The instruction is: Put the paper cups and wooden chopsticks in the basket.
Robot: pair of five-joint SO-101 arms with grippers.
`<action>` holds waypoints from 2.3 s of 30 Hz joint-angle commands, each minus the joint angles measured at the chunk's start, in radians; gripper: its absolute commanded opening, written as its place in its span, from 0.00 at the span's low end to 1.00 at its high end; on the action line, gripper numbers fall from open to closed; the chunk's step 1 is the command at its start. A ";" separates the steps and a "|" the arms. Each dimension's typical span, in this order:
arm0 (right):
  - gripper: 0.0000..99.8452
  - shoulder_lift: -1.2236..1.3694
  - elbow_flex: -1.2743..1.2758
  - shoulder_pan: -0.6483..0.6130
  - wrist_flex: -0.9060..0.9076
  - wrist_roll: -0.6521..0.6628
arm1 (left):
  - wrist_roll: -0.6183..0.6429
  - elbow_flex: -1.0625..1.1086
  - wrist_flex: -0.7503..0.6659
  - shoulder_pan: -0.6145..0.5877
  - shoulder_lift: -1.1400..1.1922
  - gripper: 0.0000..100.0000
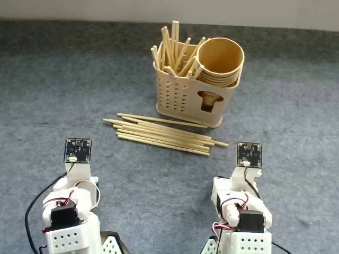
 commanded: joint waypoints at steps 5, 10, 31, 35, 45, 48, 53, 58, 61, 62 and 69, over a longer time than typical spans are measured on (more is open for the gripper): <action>0.01 -0.015 0.088 0.064 -0.013 0.055 | -0.003 0.019 0.005 -0.013 -0.002 0.01; 0.01 -0.015 -0.074 0.065 -0.097 0.345 | -0.003 0.019 0.005 -0.013 -0.002 0.01; 0.01 0.102 -0.544 -0.031 -0.097 0.539 | -0.003 0.019 0.005 -0.013 -0.002 0.01; 0.01 0.239 -0.602 -0.094 -0.097 0.514 | -0.003 0.019 0.005 -0.013 -0.002 0.01; 0.01 0.653 -0.763 -0.358 -0.097 0.491 | -0.003 0.019 0.005 -0.013 -0.002 0.01; 0.01 0.786 -0.823 -0.447 -0.099 0.486 | -0.003 0.019 0.005 -0.013 -0.002 0.01; 0.01 1.023 -0.955 -0.544 -0.105 0.486 | -0.003 0.019 0.005 -0.013 -0.002 0.01; 0.06 1.251 -1.116 -0.576 -0.105 0.474 | -0.003 0.019 0.005 -0.013 -0.002 0.01; 0.08 1.374 -1.204 -0.593 -0.105 0.479 | -0.003 0.019 0.005 -0.013 -0.002 0.01; 0.08 1.415 -1.233 -0.602 -0.107 0.480 | -0.003 0.019 0.005 -0.013 -0.002 0.01; 0.08 1.730 -1.489 -0.619 -0.107 0.482 | -0.003 0.019 0.005 -0.013 -0.002 0.01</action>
